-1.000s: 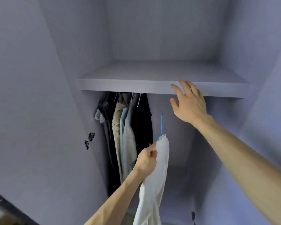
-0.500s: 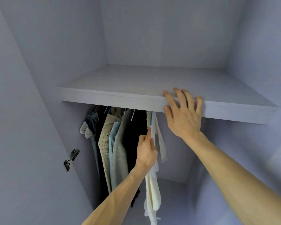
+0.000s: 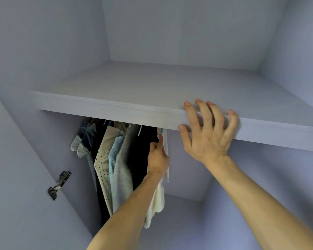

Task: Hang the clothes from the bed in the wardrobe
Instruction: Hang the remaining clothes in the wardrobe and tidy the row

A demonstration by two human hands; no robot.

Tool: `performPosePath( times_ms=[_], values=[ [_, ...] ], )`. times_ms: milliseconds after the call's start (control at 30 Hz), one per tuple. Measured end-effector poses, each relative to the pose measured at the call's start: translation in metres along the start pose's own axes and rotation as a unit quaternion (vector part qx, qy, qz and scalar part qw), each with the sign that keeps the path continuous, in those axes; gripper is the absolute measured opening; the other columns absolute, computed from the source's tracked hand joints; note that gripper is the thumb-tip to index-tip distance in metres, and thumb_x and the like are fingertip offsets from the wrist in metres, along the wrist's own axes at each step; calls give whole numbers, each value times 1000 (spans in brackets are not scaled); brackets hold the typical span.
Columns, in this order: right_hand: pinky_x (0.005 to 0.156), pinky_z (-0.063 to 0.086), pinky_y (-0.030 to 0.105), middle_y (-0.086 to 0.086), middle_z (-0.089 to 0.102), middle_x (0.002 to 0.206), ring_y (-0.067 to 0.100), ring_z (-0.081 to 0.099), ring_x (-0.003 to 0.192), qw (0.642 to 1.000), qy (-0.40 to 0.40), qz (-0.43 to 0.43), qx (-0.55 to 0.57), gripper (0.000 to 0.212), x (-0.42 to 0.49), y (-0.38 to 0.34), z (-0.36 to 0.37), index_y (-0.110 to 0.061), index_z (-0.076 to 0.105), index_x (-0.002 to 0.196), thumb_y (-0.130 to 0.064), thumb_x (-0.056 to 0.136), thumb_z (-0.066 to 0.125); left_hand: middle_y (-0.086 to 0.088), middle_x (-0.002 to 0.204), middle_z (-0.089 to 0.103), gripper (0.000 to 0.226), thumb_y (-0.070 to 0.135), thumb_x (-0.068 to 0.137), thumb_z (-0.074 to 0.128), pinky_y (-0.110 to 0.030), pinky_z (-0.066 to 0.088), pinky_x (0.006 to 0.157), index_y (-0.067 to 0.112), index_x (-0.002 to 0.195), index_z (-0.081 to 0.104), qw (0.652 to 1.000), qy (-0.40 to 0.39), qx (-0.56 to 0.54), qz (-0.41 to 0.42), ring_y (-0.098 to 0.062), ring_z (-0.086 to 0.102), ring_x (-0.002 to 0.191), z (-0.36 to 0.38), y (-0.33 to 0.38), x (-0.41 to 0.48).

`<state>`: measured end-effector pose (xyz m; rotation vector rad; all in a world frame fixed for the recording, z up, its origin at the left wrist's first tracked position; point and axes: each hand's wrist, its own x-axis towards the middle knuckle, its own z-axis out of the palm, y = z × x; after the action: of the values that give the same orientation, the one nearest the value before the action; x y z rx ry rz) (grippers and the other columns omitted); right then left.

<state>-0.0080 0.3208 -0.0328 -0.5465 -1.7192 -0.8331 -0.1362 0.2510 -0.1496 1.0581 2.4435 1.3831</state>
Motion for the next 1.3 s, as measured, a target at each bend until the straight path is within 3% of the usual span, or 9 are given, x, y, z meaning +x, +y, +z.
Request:
performPosePath(
  times_ms=[233,400,600,733,833,967,1033,1133,1300],
  values=[
    [104,34,55,5,61,134,25,49,123,1000,0,3,1,53,0,1,0,-24,56,140,-47,93,53,-4,118,49,52,10,104,41,-18,39,87,35,150,38,997,46,-40,-42,-9,51,92,-8,-32,7],
    [106,30,55,5,61,133,26,49,122,1000,-15,13,3,51,0,-2,-1,-24,56,139,-47,94,52,-7,109,52,50,8,103,43,-27,44,96,33,146,45,993,84,-48,-68,-15,53,92,-27,-51,20],
    [108,27,55,4,60,132,26,47,122,999,-45,23,9,50,2,-3,-7,-25,55,139,-48,96,49,-13,120,59,52,7,103,38,-33,49,92,33,148,45,983,108,-64,-133,-21,58,95,-34,-49,26],
    [111,21,53,4,57,134,26,47,123,997,-74,25,24,50,2,-3,-12,-25,52,141,-48,98,46,-12,128,57,55,5,103,36,-32,49,91,32,150,41,985,95,-45,-137,-21,57,95,-45,-44,21],
    [111,20,53,4,55,135,27,48,123,996,-85,26,28,49,2,-1,-14,-25,51,141,-48,98,46,-9,146,50,60,-1,100,35,-31,49,94,28,152,37,987,57,-33,-148,-30,59,114,-51,-42,11],
    [113,21,55,6,54,139,30,47,129,990,-127,46,47,49,8,-2,-22,-25,50,142,-46,99,45,-5,134,60,64,-1,94,40,-33,53,94,39,144,43,989,-43,-34,-135,-22,61,104,-76,-39,-8],
    [116,17,56,6,50,144,31,40,138,978,-170,88,77,49,14,-10,-36,-24,49,143,-42,98,45,-2,130,61,54,5,97,46,-31,49,98,43,136,45,988,-102,-28,-116,-17,59,106,-99,-37,-27],
    [121,10,56,3,39,154,27,23,149,951,-219,158,149,55,18,-24,-61,-22,43,147,-40,96,44,-3,147,48,52,21,101,50,-27,36,108,28,151,38,985,-134,30,-105,-20,47,134,-144,-45,-58],
    [121,24,50,0,32,161,19,18,152,854,-311,185,373,51,-7,-65,-117,-23,44,147,-41,101,35,3,152,42,50,31,102,48,-29,30,111,30,151,39,978,-59,193,-54,-18,36,142,-231,-59,-147]
  ],
)
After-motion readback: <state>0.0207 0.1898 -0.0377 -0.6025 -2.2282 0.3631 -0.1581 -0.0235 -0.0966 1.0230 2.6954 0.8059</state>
